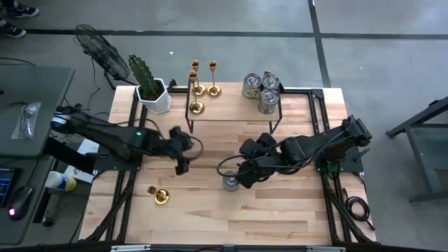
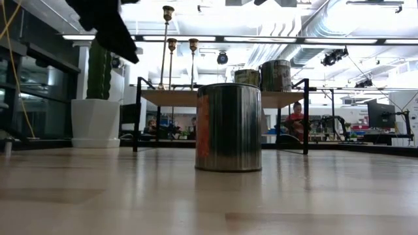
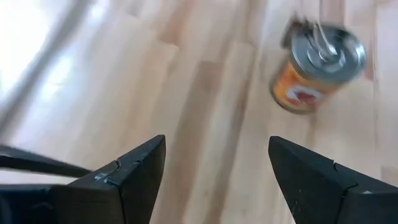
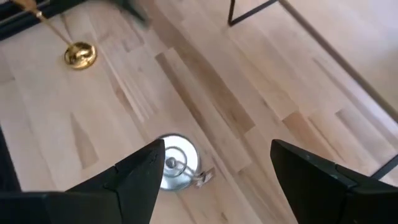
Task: Pick & Place candle stick holders
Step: Align the silver scented candle with the other silver scented candle on the shelf
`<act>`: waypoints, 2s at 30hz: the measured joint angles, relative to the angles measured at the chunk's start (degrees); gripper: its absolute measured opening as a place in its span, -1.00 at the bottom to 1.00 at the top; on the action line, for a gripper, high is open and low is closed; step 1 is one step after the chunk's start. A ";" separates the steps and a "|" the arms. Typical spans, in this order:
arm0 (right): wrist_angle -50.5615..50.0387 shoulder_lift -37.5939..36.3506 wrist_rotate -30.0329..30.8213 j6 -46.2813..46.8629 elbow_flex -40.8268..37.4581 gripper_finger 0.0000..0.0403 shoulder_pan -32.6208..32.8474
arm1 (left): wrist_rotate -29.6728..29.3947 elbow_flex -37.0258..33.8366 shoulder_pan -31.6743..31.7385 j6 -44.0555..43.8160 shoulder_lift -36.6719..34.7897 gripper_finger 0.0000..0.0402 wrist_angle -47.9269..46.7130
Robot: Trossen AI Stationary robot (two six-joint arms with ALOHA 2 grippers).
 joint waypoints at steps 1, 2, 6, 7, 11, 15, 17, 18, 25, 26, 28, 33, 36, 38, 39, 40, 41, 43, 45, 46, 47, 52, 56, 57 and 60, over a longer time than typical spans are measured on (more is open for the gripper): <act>0.04 0.00 -0.69 -0.02 0.00 0.42 -0.12 | -1.04 0.04 0.00 -0.15 -2.16 0.38 -1.60; 0.10 0.00 -1.34 -0.02 0.00 0.42 -0.35 | -1.71 -0.05 0.00 -0.16 -4.38 0.38 -3.81; 0.61 0.00 -3.00 -0.02 0.00 0.42 -0.78 | -4.98 -0.58 0.00 -0.14 -12.76 0.38 -6.22; 0.85 0.00 -3.19 -0.02 0.00 0.42 -0.87 | -5.42 -1.27 -0.02 -0.10 -14.75 0.38 -5.71; 3.59 0.31 -4.80 -1.04 0.02 0.42 -1.52 | -5.65 -6.25 -0.02 -1.09 -24.65 0.38 -3.64; 6.81 2.05 -9.31 -4.64 0.02 0.42 -2.50 | -4.34 -12.21 0.00 -4.81 -34.59 0.38 -2.44; 8.00 3.37 -11.89 -6.37 0.02 0.44 -3.20 | -3.05 -14.58 0.00 -6.62 -38.83 0.38 -1.09; 8.86 3.98 -13.21 -7.15 0.02 0.47 -3.58 | -2.66 -15.50 0.00 -7.33 -41.26 0.38 -0.79; 10.82 8.37 -20.86 -14.56 0.02 0.72 -6.61 | -2.51 -18.78 0.00 -8.94 -54.04 0.38 -1.04; 10.50 8.84 -21.01 -16.18 0.02 0.75 -7.00 | -2.51 -18.87 0.00 -8.96 -55.53 0.38 -1.05; 10.13 9.96 -22.34 -19.00 0.02 0.78 -7.93 | -2.52 -18.94 0.00 -8.96 -58.21 0.38 -2.33; 8.84 12.42 -26.87 -24.40 0.02 0.79 -9.83 | -2.54 -18.97 0.00 -9.54 -63.41 0.38 -3.76; 7.83 14.02 -27.86 -29.11 0.02 0.79 -9.97 | -2.62 -18.94 0.00 -9.55 -64.65 0.38 -4.07; 7.69 14.92 -28.35 -31.62 0.02 0.79 -9.88 | -2.48 -18.94 0.00 -9.55 -64.52 0.38 -4.61; 7.52 15.32 -28.51 -32.38 0.02 0.79 -9.88 | -2.14 -19.02 0.00 -9.57 -64.50 0.38 -4.65; 7.39 15.65 -28.97 -33.09 0.02 0.79 -9.88 | -1.46 -19.31 0.00 -9.65 -64.51 0.38 -4.45; 7.37 15.90 -29.76 -33.63 0.02 0.79 -9.86 | -0.83 -19.94 0.00 -9.99 -64.57 0.38 -3.82; 7.28 16.37 -30.49 -33.97 0.02 0.79 -9.84 | -0.50 -21.62 0.00 -10.43 -64.58 0.38 -2.58; 7.23 16.84 -30.30 -34.48 0.02 0.79 -9.84 | 0.46 -23.50 0.00 -10.66 -64.50 0.38 -0.66; 7.01 17.06 -29.77 -34.94 -0.02 0.79 -9.84 | 1.14 -24.79 0.00 -10.70 -64.52 0.38 1.52; 7.06 17.31 -29.33 -35.28 -0.02 0.79 -9.84 | 1.93 -26.31 0.00 -10.72 -64.57 0.38 3.89; 7.45 17.97 -30.06 -35.36 -0.02 0.79 -9.88 | 4.53 -34.79 -0.02 -11.97 -64.51 0.38 16.55; 7.49 18.01 -30.81 -35.29 -0.02 0.79 -9.84 | 5.90 -41.49 -0.02 -13.79 -64.53 0.38 26.26; 7.62 18.01 -30.80 -35.28 -0.01 0.79 -9.84 | 6.02 -43.18 -0.02 -14.23 -64.50 0.38 28.73; 7.57 18.01 -30.66 -35.28 -0.02 0.79 -9.84 | 6.40 -47.35 -0.02 -16.24 -64.56 0.38 35.08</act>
